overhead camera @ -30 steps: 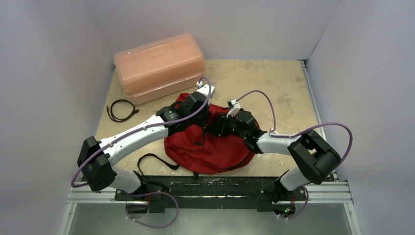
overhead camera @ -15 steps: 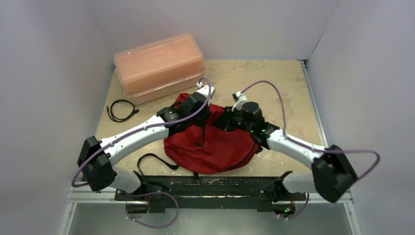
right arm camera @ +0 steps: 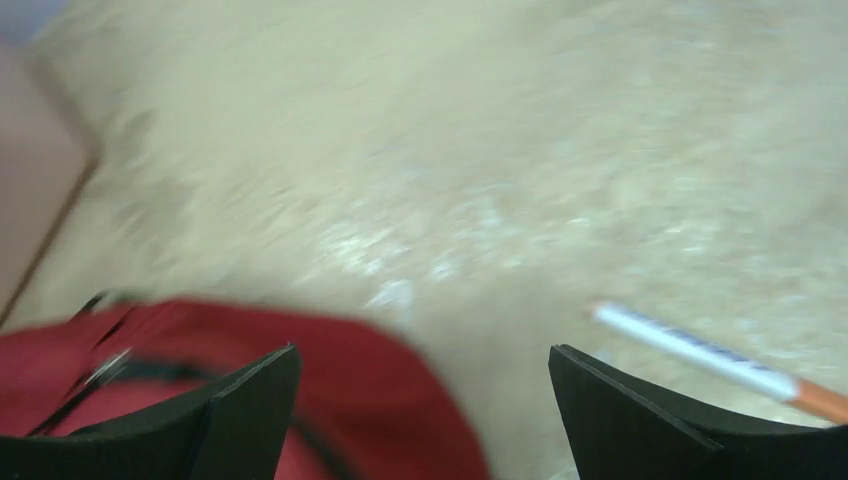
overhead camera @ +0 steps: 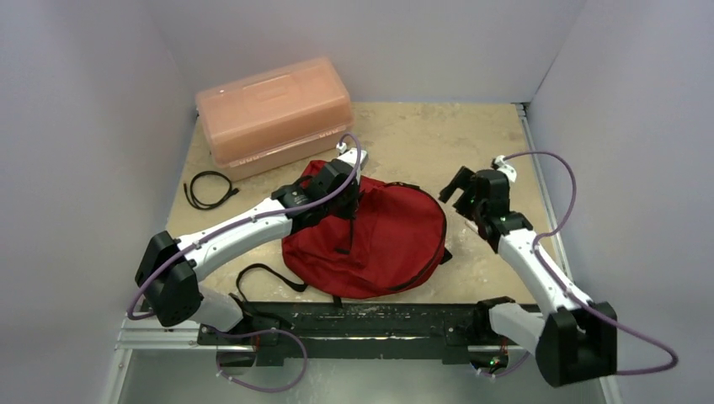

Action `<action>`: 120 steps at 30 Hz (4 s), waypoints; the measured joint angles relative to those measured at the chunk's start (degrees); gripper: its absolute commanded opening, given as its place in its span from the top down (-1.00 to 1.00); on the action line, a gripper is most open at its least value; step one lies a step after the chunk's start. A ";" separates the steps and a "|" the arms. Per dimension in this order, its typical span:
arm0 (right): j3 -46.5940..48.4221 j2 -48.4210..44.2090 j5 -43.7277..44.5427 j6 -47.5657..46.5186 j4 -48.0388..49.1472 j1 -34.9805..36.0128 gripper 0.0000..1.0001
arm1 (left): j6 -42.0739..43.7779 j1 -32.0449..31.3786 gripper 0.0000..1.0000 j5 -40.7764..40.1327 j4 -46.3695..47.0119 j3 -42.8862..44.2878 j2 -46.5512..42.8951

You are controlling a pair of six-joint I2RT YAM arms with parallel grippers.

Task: Pack the student bag
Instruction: Move the stationery to the center of the board, then pick up the stationery from the center of the board.

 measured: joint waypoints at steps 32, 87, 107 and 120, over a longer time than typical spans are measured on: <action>-5.16 14.29 -6.45 4.59 -3.17 -16.76 -0.98 | -0.90 0.31 1.00 5.31 4.02 -2.64 -0.04; 4.37 22.18 7.89 26.88 -16.55 -20.74 -0.42 | -1.79 0.33 1.00 8.81 3.78 -2.82 -0.04; 5.29 20.46 11.76 26.86 -20.46 -22.25 -0.65 | -1.90 0.31 1.00 9.53 3.91 -2.82 -0.04; 7.61 29.11 10.40 28.02 -19.50 -23.54 0.33 | -1.95 0.33 1.00 9.70 3.74 -2.82 -0.04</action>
